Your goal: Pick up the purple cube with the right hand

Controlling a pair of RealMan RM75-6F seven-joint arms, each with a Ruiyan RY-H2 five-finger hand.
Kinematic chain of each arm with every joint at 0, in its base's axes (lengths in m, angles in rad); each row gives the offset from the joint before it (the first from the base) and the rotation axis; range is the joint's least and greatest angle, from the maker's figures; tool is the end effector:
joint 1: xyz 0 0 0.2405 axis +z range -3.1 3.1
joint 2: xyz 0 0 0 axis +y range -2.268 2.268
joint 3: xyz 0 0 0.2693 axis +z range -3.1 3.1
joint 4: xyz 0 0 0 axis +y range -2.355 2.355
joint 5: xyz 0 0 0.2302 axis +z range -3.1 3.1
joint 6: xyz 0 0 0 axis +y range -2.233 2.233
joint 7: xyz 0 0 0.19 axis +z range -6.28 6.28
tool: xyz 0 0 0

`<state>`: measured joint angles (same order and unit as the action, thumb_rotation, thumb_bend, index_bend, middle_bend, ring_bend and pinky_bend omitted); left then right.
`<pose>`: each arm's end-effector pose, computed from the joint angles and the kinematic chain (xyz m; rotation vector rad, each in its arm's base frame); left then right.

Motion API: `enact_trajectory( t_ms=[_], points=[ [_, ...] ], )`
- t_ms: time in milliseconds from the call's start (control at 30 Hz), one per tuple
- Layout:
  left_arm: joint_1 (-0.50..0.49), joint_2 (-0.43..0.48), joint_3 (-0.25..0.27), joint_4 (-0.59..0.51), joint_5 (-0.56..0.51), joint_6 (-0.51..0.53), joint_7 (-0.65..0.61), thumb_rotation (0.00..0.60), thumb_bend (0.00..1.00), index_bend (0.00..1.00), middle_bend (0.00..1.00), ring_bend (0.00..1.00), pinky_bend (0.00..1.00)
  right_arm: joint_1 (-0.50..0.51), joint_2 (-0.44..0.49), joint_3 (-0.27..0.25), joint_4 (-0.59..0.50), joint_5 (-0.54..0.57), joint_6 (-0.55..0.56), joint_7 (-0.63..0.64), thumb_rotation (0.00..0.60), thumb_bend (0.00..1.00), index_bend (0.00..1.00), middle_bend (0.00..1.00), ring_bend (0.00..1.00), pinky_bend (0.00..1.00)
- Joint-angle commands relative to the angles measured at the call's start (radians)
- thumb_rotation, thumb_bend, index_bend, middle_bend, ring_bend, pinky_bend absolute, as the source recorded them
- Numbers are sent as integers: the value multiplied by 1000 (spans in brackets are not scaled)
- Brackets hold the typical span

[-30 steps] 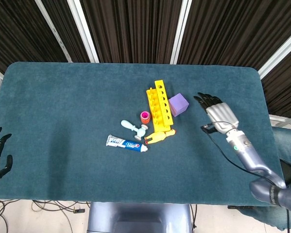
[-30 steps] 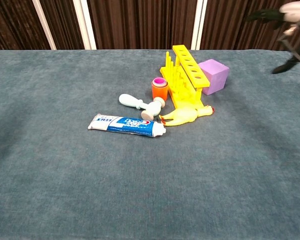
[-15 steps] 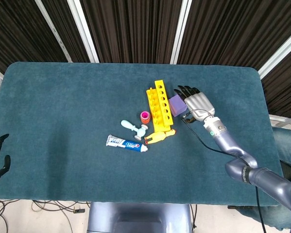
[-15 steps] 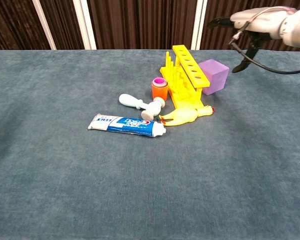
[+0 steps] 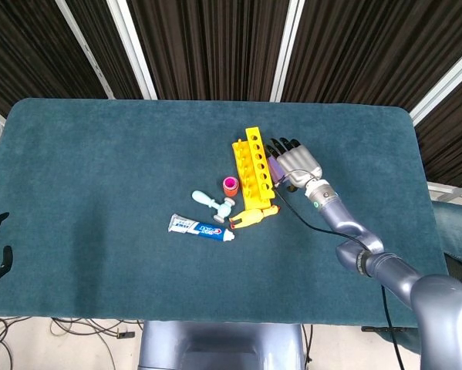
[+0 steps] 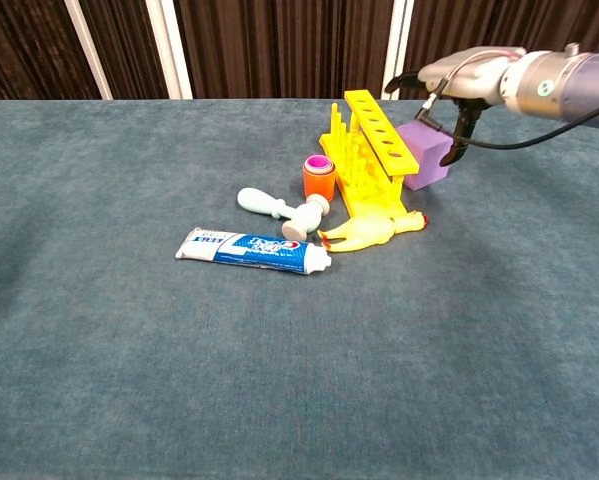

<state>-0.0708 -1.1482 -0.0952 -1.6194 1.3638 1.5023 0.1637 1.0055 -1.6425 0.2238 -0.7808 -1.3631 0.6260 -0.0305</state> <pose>-0.3474 0.2331 0.1559 -1.2702 -0.8388 -0.7666 -0.1524 -0.5439 -0.0225 1.9493 -0.6157 0.7075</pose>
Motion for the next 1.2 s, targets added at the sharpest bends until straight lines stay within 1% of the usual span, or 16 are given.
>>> enact_trajectory(
  t_ms=[33, 133, 233, 333, 467, 533, 667, 767, 867, 1033, 1200],
  points=[
    [2, 0, -3, -5, -8, 1, 1, 600, 523, 142, 0, 0, 0, 23, -38, -16, 57, -16, -11, 33, 600, 81, 5, 64, 61, 162],
    [4, 1, -4, -9, -14, 1, 2, 600, 523, 142, 0, 0, 0, 36, -64, -32, 107, -32, -21, 59, 600, 82, 11, 65, 61, 162],
    [4, 0, -5, -12, -17, 0, 7, 600, 523, 143, 0, 0, 0, 49, -87, -50, 153, -48, -37, 76, 600, 81, 24, 88, 61, 162],
    [4, -1, -4, -14, -19, -1, 12, 600, 523, 143, 0, 0, 0, 64, -116, -61, 204, -52, -63, 96, 600, 82, 29, 127, 61, 162],
    [7, -1, -7, -16, -24, 4, 16, 600, 524, 143, 0, 0, 0, 79, -152, -71, 266, -55, -94, 135, 600, 103, 52, 206, 63, 162],
    [7, -1, -9, -18, -29, 5, 18, 600, 524, 142, 0, 0, 0, 81, -162, -78, 284, -63, -92, 150, 600, 143, 95, 251, 70, 162],
    [7, -1, -12, -23, -39, 2, 23, 600, 523, 143, 0, 0, 0, 81, -184, -97, 327, -84, -69, 164, 600, 315, 213, 357, 128, 162],
    [7, 0, -13, -28, -41, 0, 22, 600, 524, 143, 0, 0, 0, 76, -205, -105, 361, -97, -26, 168, 600, 429, 311, 429, 181, 162],
    [6, 2, -13, -32, -43, -2, 20, 600, 524, 142, 0, 0, 0, 72, -215, -115, 384, -113, 16, 172, 600, 521, 371, 468, 211, 162],
    [6, 4, -14, -40, -47, -7, 20, 600, 524, 142, 0, 0, 0, 62, -203, -122, 380, -124, 63, 211, 600, 543, 387, 481, 222, 162],
    [5, 7, -14, -47, -51, -11, 22, 600, 523, 142, 0, 0, 0, 40, -143, -126, 325, -133, 120, 260, 600, 538, 387, 479, 222, 162]
  ],
)
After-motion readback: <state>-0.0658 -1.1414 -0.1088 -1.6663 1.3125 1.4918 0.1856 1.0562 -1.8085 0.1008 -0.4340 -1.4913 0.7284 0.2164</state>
